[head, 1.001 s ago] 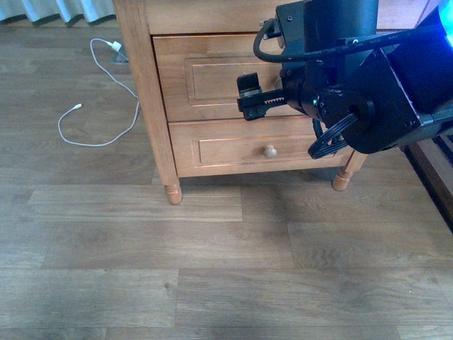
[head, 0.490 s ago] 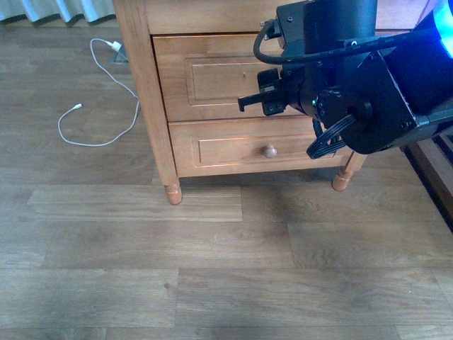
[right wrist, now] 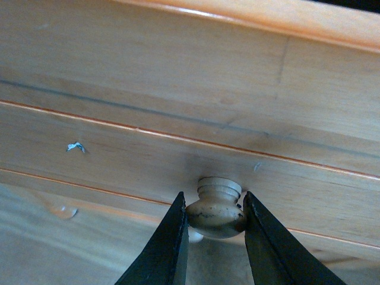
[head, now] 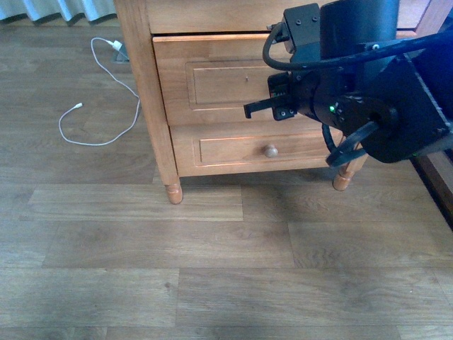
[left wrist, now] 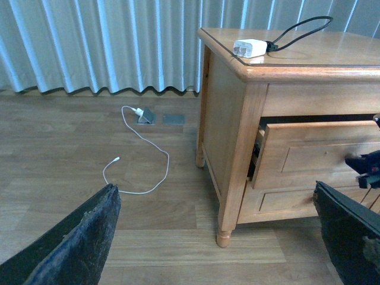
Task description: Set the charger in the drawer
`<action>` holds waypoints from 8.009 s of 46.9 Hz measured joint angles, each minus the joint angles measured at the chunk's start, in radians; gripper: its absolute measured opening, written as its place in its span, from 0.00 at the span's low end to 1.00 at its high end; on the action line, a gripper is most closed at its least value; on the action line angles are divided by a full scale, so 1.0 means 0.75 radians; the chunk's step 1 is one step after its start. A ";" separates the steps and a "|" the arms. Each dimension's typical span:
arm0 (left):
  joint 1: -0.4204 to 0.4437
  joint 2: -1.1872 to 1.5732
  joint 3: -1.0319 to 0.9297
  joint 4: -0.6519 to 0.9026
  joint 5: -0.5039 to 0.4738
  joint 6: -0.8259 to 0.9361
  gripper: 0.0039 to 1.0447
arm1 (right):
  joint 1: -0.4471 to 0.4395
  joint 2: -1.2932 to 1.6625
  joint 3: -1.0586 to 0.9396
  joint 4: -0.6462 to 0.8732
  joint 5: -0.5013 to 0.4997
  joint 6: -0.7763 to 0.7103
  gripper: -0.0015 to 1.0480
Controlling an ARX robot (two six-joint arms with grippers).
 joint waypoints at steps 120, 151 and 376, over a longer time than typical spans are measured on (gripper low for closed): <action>0.000 0.000 -0.001 0.000 0.000 0.000 0.94 | -0.468 -2.621 -1.397 -0.636 -0.097 0.085 0.02; -0.240 0.385 0.042 0.277 -0.831 -0.360 0.94 | -0.468 -2.721 -1.438 -0.692 -0.098 0.083 0.76; -0.587 0.221 0.121 0.079 -0.562 -0.020 0.21 | -0.468 -2.722 -1.438 -0.692 -0.096 0.084 0.92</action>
